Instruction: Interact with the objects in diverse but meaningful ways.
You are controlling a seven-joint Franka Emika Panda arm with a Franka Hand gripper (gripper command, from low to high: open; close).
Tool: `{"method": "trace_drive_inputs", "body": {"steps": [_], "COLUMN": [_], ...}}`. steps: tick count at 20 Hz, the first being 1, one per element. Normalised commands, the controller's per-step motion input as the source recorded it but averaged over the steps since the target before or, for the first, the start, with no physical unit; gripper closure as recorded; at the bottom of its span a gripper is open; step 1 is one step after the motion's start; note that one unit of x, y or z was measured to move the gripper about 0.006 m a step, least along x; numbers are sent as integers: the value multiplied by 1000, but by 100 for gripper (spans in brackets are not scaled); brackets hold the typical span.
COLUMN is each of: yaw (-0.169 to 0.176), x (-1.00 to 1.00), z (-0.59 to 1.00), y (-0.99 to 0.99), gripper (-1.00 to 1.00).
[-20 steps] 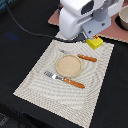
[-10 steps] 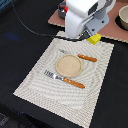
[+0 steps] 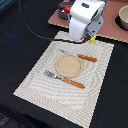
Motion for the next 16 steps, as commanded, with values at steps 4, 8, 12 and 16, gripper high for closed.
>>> {"method": "trace_drive_inputs", "body": {"steps": [4, 8, 12, 16], "yaw": [103, 100, 96, 70], "x": [-419, -304, -116, 47], "z": [-441, -469, -484, -409], "y": [501, 471, 336, 129], "gripper": [100, 100, 100, 100]}}
